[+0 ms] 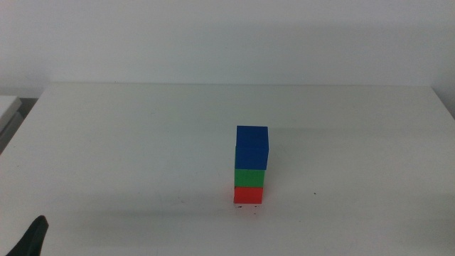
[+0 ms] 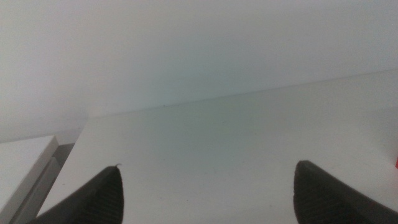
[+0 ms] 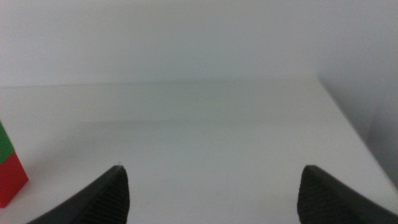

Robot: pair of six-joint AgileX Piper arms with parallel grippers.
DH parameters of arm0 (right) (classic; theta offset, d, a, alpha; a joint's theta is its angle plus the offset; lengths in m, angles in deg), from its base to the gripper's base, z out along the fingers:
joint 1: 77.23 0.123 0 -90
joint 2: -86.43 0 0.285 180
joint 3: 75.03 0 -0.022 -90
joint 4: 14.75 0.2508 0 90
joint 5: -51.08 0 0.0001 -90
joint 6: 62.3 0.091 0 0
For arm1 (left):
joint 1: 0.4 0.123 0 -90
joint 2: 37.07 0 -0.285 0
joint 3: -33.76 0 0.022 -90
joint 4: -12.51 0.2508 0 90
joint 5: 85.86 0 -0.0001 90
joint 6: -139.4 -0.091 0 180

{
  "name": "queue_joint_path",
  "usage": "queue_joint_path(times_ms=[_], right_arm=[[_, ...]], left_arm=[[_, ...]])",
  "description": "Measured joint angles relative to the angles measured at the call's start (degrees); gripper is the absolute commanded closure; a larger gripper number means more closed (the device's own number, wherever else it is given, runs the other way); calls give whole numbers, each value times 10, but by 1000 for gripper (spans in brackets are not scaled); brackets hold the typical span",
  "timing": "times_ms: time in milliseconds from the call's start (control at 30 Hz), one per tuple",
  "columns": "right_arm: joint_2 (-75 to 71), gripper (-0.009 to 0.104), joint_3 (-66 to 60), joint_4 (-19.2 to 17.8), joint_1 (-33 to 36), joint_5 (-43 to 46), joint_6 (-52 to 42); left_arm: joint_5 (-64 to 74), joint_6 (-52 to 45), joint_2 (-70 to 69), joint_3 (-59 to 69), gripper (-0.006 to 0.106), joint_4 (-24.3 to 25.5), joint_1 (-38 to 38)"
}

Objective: Stack red cubes first, then green, then blue cubes in a specific spot.

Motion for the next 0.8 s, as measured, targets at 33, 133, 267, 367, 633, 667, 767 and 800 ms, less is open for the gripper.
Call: queue_joint_path(times_ms=[33, 133, 267, 367, 633, 667, 767, 800], right_arm=[[0, 2, -4, 6, 0, 17, -24], [0, 2, -8, 44, 0, 42, -110], [0, 2, -8, 82, -4, 70, -176], [0, 2, -8, 88, -13, 73, -185], [0, 2, -8, 92, -14, 81, -186], [0, 2, -8, 92, -14, 81, -186], [0, 2, -8, 92, -14, 81, -186], [0, 2, -8, 92, -14, 81, -186]], left_arm=[[-1, 0, 0, 0, 7, 0, 0], [-1, 0, 0, 0, 7, 0, 0], [-1, 0, 0, 0, 7, 0, 0], [-1, 0, 0, 0, 7, 0, 0], [-1, 0, 0, 0, 7, 0, 0], [-1, 0, 0, 0, 7, 0, 1], [-1, 0, 0, 0, 7, 0, 4], [-1, 0, 0, 0, 7, 0, 6]])
